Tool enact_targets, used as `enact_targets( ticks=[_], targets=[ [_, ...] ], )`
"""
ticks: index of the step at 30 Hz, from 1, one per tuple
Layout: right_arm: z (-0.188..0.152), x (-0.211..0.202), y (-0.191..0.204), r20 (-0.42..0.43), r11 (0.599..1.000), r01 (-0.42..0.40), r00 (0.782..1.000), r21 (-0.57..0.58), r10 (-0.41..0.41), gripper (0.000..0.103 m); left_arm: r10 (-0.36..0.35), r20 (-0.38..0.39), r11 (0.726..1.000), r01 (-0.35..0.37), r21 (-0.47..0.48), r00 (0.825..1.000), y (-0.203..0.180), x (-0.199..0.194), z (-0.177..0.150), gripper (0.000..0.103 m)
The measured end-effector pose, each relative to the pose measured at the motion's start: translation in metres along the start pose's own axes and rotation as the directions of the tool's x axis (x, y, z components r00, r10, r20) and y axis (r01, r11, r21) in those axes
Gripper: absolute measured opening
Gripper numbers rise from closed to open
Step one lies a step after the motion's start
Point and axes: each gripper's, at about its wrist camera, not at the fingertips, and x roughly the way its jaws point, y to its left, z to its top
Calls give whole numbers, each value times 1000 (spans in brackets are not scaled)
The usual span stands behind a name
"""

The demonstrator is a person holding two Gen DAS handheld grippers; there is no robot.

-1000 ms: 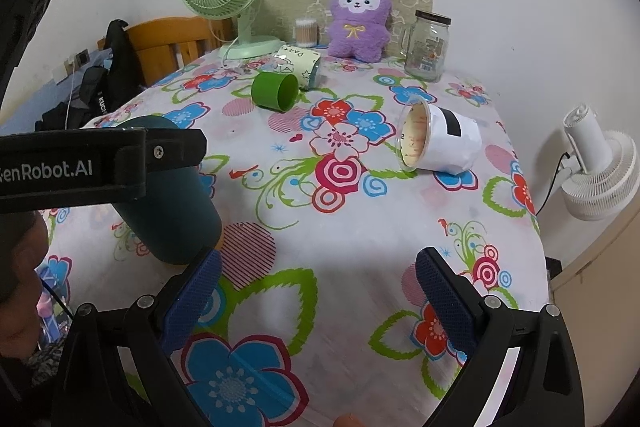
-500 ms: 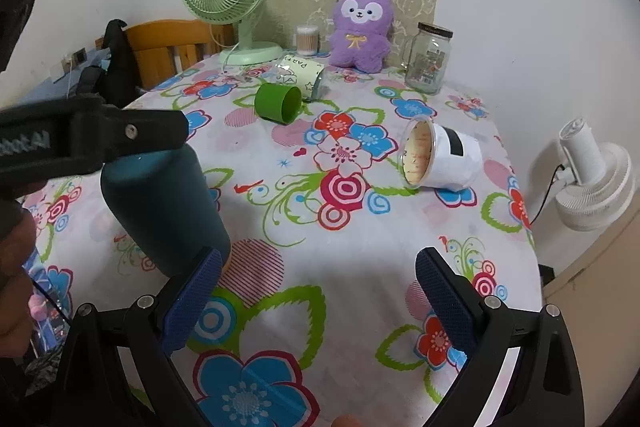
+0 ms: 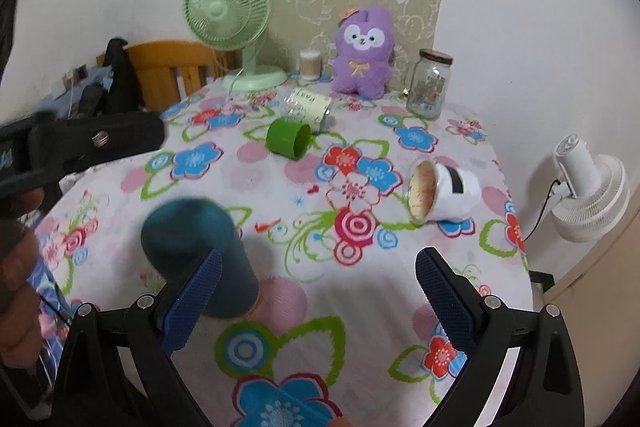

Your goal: Flip cup upside down

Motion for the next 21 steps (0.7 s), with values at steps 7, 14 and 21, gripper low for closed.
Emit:
enact_targets(
  ticks=[7,14,21],
  targets=[
    [23,-17,14,89,999,46,995,-7,-45,102,49,138,997,-56,45,989,9,-34,17,103],
    [41,-29,20,152,996,90,984,-1,-89,103,94,192,993,-106,51,977,21,-45,25,103],
    [50,-33,28,173,996,89,981,3,-88,103,119,202,991,-129,38,972,32,-47,27,103]
  ],
)
